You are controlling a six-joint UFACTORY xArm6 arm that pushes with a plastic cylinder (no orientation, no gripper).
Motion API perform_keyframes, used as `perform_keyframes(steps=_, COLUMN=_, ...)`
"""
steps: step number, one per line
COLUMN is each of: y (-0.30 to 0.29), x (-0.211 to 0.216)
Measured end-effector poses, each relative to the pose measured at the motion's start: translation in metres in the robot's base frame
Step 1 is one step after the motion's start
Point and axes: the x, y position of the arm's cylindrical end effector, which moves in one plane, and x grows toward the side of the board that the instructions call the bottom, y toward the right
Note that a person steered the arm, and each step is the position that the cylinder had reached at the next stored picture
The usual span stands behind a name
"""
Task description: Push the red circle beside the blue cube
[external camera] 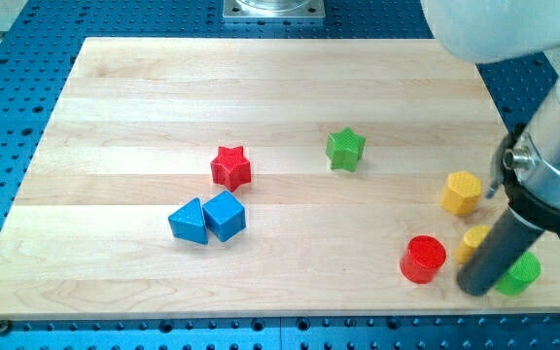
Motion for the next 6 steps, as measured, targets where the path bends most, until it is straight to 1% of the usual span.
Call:
perform_keyframes(steps=1, y=-0.042, x=-0.02)
perform_keyframes(steps=2, y=-0.117, x=-0.046)
perform_keyframes(steps=3, y=-0.096, x=0.0)
perform_keyframes(steps=4, y=-0.14, x=-0.03)
perform_keyframes(steps=5, y=-0.154, x=-0.018)
perform_keyframes(steps=6, y=-0.155, x=-0.025)
